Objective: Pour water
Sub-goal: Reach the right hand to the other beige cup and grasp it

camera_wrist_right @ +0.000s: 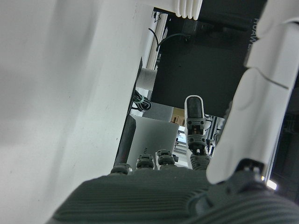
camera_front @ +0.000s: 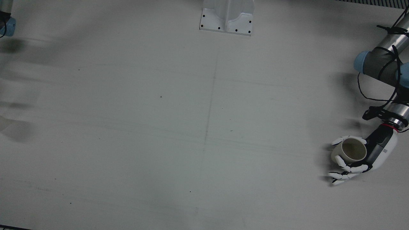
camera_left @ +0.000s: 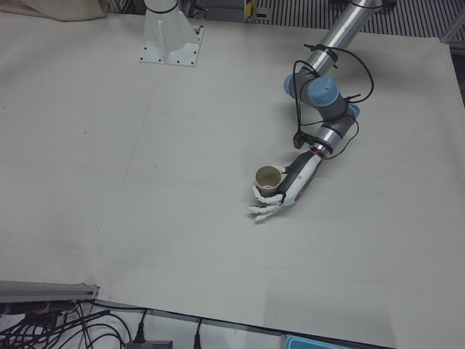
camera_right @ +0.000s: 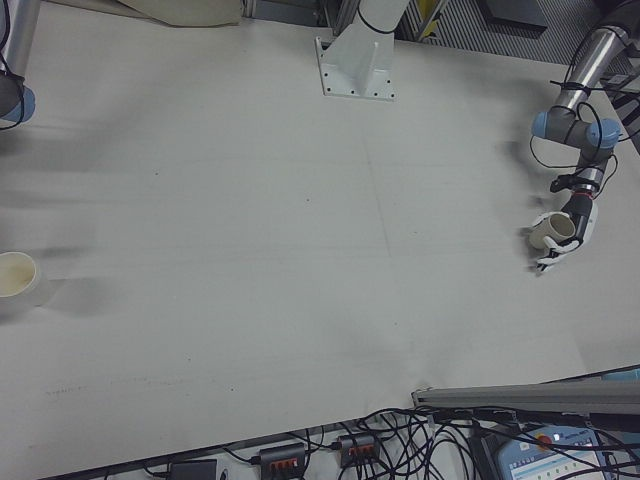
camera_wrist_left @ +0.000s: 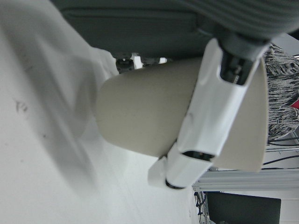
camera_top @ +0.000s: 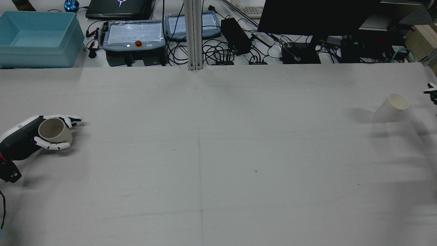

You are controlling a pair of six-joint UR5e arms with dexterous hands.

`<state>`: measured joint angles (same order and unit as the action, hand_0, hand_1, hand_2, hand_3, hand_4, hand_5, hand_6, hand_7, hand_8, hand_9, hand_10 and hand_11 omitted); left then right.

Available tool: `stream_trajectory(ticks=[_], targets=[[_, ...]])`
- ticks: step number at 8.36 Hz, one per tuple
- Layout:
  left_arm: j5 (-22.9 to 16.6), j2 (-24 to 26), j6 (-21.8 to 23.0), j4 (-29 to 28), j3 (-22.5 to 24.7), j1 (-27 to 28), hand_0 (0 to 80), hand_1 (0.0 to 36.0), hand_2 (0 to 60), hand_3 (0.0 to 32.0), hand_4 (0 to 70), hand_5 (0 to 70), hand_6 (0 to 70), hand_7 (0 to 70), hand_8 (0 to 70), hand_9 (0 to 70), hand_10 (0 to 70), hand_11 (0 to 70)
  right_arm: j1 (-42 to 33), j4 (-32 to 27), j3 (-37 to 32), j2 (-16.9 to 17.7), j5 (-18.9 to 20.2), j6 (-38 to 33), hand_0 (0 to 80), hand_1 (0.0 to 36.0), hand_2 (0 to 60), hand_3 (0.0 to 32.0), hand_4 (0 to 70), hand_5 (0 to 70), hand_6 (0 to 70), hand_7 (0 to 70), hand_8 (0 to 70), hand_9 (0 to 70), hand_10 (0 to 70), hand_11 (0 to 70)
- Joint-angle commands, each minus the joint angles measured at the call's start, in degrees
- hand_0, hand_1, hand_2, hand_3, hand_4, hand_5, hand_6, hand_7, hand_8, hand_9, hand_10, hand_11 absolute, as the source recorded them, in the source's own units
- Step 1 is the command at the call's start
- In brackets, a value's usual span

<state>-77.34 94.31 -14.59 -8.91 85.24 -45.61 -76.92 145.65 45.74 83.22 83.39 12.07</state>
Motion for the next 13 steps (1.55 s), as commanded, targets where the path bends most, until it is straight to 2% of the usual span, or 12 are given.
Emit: stream_trajectory(ticks=[1,2,3,7,8,10,13], targets=[[0.0,-0.01,0.0,-0.15,0.01,0.25,80.0,36.0,60.0,0.0,70.0,70.0,25.8,26.3,13.4,14.4,9.2,16.1,5.26,0.16,-0.83,-0.42,-4.09,1.03,61.0,13.6,0.0,1.0,16.4,28.2,5.1,4.8,4.4,3.6,0.0,0.0],[0.0,-0.01,0.0,-0.15,0.01,0.25,80.0,36.0,60.0,0.0,70.0,70.0,25.8,26.2,13.4,14.4,9.2,16.0,7.81,0.16,-0.74,-0.51,-5.85,0.94,61.0,14.3,0.0,0.0,12.5,30.8,5.7,5.7,4.8,4.5,0.0,0.0],[0.0,-0.01,0.0,-0.15,0.01,0.25,80.0,36.0,60.0,0.0,70.0,70.0,25.8,26.3,13.5,14.4,9.2,16.1,9.49,0.16,-0.65,-0.51,-7.35,0.94,61.3,14.6,0.0,0.0,12.6,31.0,5.9,6.3,4.9,4.7,0.0,0.0],[0.0,-0.01,0.0,-0.23,0.1,0.25,80.0,36.0,60.0,0.0,70.0,70.0,25.5,26.1,13.4,14.3,9.0,15.8,10.65,0.95,-0.56,-1.91,-7.8,1.03,62.5,16.0,0.0,0.0,12.6,31.9,6.3,7.7,5.3,5.3,0.0,0.0],[0.0,-0.01,0.0,-0.32,-0.07,0.25,80.0,36.0,60.0,0.0,70.0,70.0,25.8,26.1,13.5,14.4,9.2,16.0,10.65,1.21,-0.56,-2.88,-7.89,1.11,62.8,16.5,0.0,0.0,14.0,32.7,7.0,8.6,5.5,5.6,0.0,0.0],[0.0,-0.18,0.09,-0.5,-0.34,0.25,80.0,36.0,60.0,0.0,70.0,70.0,26.0,26.0,13.5,14.3,9.3,16.2,12.13,1.56,-0.56,-4.28,-10.52,1.55,62.7,16.5,0.0,0.0,18.1,34.0,8.1,10.0,5.8,6.0,0.0,0.0],[0.0,-0.62,0.09,-1.64,-1.21,0.08,80.0,36.0,60.0,0.0,70.0,70.0,25.8,25.8,13.5,14.4,9.3,16.0,15.3,3.59,0.23,-7.62,-10.53,3.4,63.8,17.8,0.0,0.0,21.8,35.1,9.1,11.6,6.1,6.5,0.0,0.0]])
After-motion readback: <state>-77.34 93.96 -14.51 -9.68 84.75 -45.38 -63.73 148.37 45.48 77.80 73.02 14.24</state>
